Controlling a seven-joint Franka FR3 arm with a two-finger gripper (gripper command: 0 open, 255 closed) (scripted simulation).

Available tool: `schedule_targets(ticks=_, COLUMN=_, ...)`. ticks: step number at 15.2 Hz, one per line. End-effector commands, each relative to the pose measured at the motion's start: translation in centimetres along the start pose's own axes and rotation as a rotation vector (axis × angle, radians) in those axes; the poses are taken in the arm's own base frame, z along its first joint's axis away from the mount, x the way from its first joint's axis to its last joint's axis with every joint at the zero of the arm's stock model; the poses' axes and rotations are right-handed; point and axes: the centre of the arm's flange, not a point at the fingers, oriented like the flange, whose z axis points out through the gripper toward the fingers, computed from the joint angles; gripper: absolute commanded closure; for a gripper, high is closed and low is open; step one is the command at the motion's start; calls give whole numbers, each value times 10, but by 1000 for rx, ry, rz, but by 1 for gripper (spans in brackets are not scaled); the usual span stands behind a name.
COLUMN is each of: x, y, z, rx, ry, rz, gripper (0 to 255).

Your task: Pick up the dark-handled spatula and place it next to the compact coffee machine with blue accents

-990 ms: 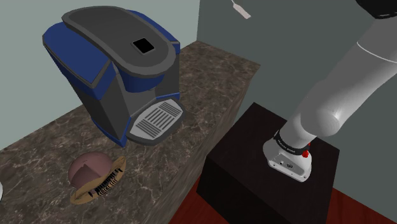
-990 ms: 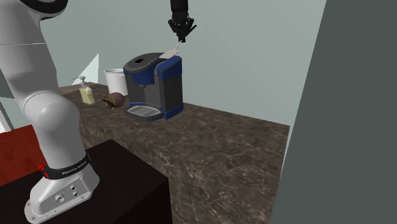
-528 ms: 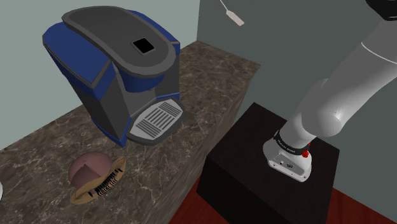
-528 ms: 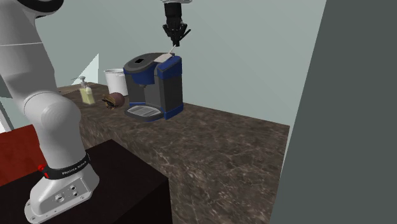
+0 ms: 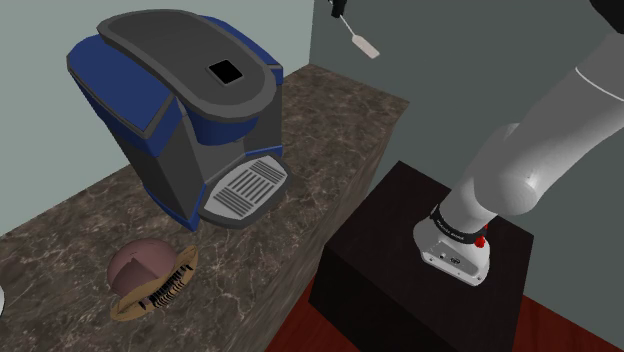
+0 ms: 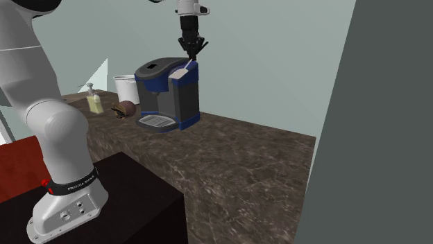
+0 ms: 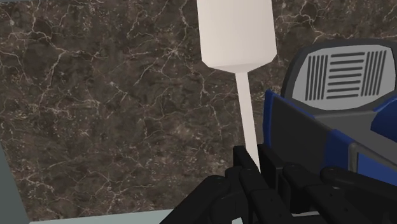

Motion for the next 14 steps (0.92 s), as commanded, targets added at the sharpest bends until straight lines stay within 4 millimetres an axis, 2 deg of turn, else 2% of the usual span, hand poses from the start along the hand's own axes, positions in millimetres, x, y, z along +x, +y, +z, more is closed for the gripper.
schedule_targets(ticks=1, x=0, y=0, z=11, rx=0, ry=0, rz=0, gripper=255)
schedule_targets(ticks=14, x=-5, y=0, z=79, rx=0, ry=0, rz=0, gripper=255)
